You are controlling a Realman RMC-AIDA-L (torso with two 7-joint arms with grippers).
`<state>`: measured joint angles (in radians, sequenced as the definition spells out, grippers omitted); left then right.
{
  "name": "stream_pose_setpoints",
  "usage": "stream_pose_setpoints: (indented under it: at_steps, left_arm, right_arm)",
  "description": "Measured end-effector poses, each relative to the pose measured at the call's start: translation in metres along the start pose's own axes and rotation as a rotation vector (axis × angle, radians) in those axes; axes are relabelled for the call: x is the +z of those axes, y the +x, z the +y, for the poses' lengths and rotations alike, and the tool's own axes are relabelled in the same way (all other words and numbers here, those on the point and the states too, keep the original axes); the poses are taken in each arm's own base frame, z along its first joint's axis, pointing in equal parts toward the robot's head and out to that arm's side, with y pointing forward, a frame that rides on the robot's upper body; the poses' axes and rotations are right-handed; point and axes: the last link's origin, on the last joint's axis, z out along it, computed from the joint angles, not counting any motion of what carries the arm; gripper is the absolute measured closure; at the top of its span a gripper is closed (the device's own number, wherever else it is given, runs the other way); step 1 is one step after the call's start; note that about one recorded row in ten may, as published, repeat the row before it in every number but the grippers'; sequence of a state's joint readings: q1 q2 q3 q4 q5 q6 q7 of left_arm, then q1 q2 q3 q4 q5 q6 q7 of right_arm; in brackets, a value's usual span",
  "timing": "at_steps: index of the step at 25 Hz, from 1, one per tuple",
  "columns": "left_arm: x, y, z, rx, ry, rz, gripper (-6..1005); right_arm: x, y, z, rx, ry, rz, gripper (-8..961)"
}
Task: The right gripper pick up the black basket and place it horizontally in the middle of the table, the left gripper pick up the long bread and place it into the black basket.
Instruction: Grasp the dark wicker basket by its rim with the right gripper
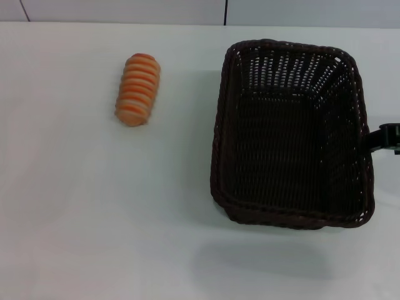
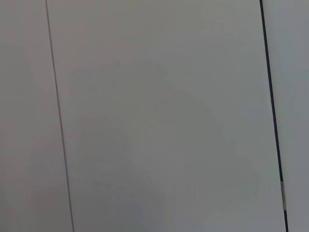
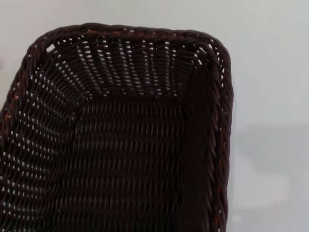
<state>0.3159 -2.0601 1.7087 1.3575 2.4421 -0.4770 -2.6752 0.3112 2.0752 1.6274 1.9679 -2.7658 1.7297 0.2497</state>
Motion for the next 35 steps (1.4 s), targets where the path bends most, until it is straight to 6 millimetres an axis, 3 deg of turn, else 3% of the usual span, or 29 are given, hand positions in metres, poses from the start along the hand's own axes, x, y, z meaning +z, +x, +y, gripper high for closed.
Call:
stream_pose_setpoints:
  at_steps: [18, 35]
  left_arm:
    - [0.002, -0.001, 0.002, 0.001, -0.008, -0.004, 222]
    - [0.002, -0.001, 0.001, 0.003, -0.005, -0.004, 225]
  right_arm:
    - [0.024, -0.002, 0.006, -0.027, -0.024, 0.011, 391]
    - [0.058, -0.004, 0.003, -0.043, -0.048, 0.000, 395]
